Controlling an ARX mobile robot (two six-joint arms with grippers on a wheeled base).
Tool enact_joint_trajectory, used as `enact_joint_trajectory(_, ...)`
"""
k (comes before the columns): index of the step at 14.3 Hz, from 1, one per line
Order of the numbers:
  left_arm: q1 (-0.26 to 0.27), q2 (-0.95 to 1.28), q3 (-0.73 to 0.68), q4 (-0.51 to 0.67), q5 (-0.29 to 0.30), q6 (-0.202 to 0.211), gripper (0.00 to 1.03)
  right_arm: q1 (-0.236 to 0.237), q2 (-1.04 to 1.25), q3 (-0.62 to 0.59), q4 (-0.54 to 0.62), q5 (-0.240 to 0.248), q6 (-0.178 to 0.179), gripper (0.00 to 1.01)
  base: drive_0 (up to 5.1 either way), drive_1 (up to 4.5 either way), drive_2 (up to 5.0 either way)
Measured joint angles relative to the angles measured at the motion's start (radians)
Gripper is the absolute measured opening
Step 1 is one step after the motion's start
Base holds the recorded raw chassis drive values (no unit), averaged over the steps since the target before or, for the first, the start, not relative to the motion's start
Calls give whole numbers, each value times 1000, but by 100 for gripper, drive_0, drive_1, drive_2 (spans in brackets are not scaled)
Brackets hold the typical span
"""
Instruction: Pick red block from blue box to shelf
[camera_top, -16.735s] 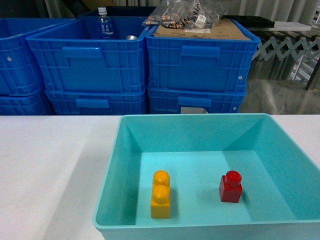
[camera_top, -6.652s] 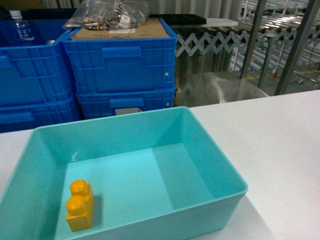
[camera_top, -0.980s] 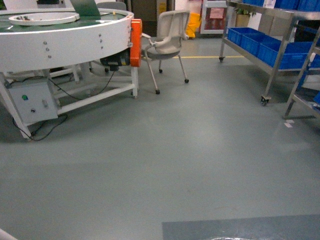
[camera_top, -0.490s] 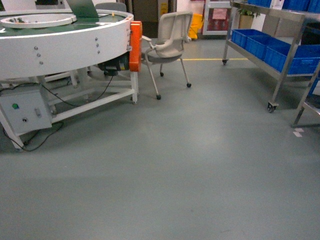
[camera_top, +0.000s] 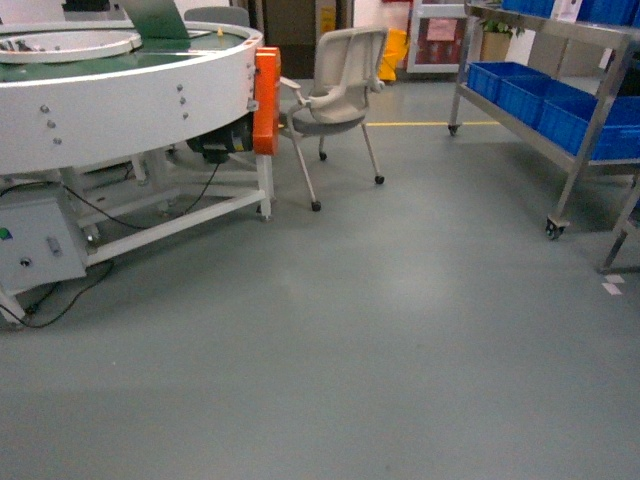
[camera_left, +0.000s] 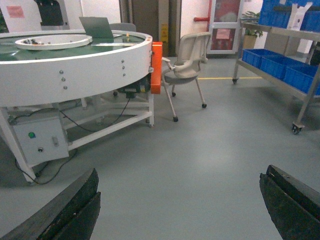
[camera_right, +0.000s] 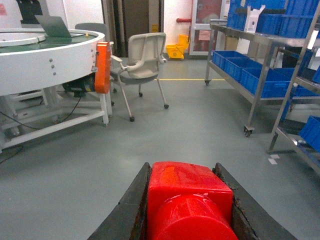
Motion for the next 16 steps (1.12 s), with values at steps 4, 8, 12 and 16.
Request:
enact_joint_trajectory(4,0,0,0,-2,0,0,98,0,0,0,-5,0,0,28,-5,417,-428)
enact_joint_trajectory(8,0,0,0,-6,0,0,98,0,0,0,-6,0,0,28,-5,417,-428)
enact_joint_trajectory(12,0,0,0,-2,0,0,98,0,0,0,-5,0,0,28,-5,417,-428)
enact_joint_trajectory(16,0,0,0,-3,1,0,98,0,0,0,-6,0,0,28,-5,417,-428)
